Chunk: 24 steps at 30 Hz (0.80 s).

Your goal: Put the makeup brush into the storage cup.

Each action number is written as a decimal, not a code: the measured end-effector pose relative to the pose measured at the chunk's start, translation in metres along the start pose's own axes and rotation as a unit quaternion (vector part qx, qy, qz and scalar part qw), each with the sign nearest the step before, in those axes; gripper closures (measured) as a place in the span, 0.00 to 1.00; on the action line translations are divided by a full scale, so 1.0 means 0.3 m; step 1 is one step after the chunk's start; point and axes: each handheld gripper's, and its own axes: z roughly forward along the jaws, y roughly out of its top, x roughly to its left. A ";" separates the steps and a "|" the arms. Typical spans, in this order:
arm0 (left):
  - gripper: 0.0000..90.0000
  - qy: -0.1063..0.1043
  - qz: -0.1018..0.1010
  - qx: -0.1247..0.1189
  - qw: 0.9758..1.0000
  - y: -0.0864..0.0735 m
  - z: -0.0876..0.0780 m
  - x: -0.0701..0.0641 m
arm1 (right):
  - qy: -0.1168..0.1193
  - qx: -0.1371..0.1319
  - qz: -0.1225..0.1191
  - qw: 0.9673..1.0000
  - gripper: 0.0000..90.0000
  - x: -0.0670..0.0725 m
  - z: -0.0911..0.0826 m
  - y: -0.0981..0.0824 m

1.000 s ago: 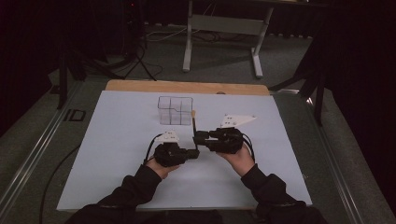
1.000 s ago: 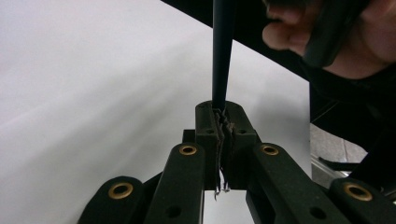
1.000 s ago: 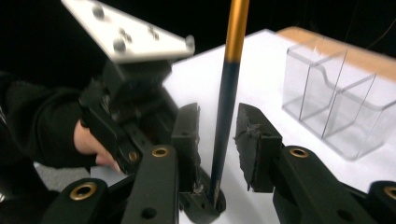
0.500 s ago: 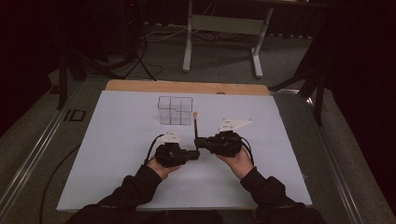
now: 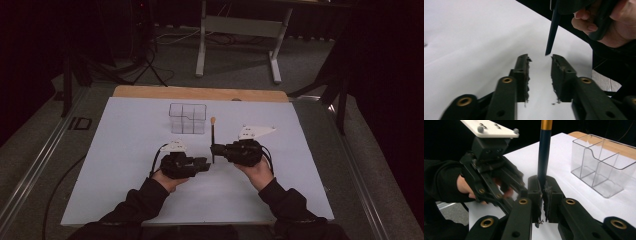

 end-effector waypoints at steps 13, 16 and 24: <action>0.65 0.012 0.024 -0.060 0.998 0.094 -0.160 -0.010 | -0.015 0.003 -0.001 1.000 0.94 -0.012 -0.013 -0.011; 0.65 0.012 0.036 -0.082 0.996 0.142 -0.189 -0.019 | -0.013 0.007 -0.005 1.000 0.94 -0.007 -0.005 -0.013; 0.62 0.001 0.046 -0.098 0.994 0.227 -0.174 -0.030 | -0.008 0.013 -0.009 1.000 0.94 0.003 0.012 -0.016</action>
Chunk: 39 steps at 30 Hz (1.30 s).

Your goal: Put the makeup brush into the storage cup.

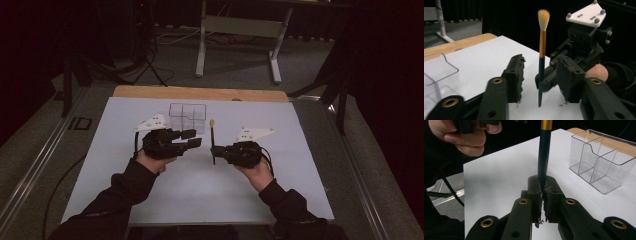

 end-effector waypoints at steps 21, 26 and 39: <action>0.81 -0.040 -0.012 0.003 0.999 0.034 0.119 0.011 | -0.002 0.006 -0.011 1.000 0.94 0.003 0.008 -0.002; 0.90 -0.042 -0.017 0.004 0.999 0.036 0.127 0.013 | -0.004 0.009 -0.014 1.000 0.94 0.006 0.010 -0.003; 0.94 -0.015 0.010 0.017 1.000 0.039 0.128 0.003 | -0.001 0.014 -0.010 1.000 0.93 -0.001 0.016 -0.004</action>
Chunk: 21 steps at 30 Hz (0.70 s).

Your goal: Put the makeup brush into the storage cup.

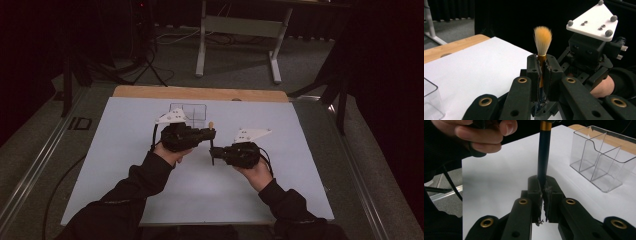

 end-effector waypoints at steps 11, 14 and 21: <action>0.94 0.027 0.018 0.005 0.999 0.014 -0.037 -0.003 | 0.000 -0.007 0.017 1.000 0.58 -0.003 -0.013 -0.001; 0.94 0.035 0.020 0.007 0.999 0.023 -0.053 -0.004 | -0.001 -0.013 0.019 1.000 0.49 -0.005 -0.018 -0.004; 0.94 0.048 0.022 0.008 0.999 0.041 -0.094 -0.003 | -0.003 -0.028 0.014 1.000 0.30 0.005 -0.041 -0.003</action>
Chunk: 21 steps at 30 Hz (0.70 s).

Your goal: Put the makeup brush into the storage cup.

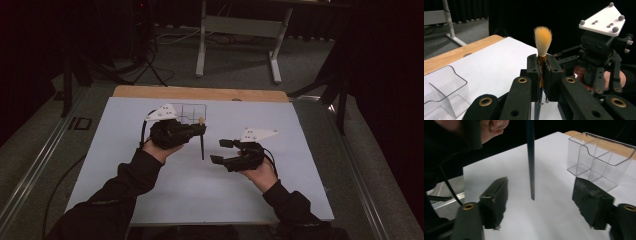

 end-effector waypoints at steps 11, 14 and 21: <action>0.94 0.011 -0.001 0.002 1.000 0.011 -0.034 0.009 | -0.016 0.005 -0.014 1.000 0.15 0.019 -0.042 -0.018; 0.94 0.015 -0.004 0.000 1.000 0.025 -0.052 0.015 | -0.016 -0.006 -0.019 1.000 0.15 0.016 -0.059 -0.024; 0.94 0.037 0.003 -0.013 0.999 0.076 -0.082 0.037 | -0.033 -0.029 -0.019 0.999 0.15 0.007 -0.108 -0.030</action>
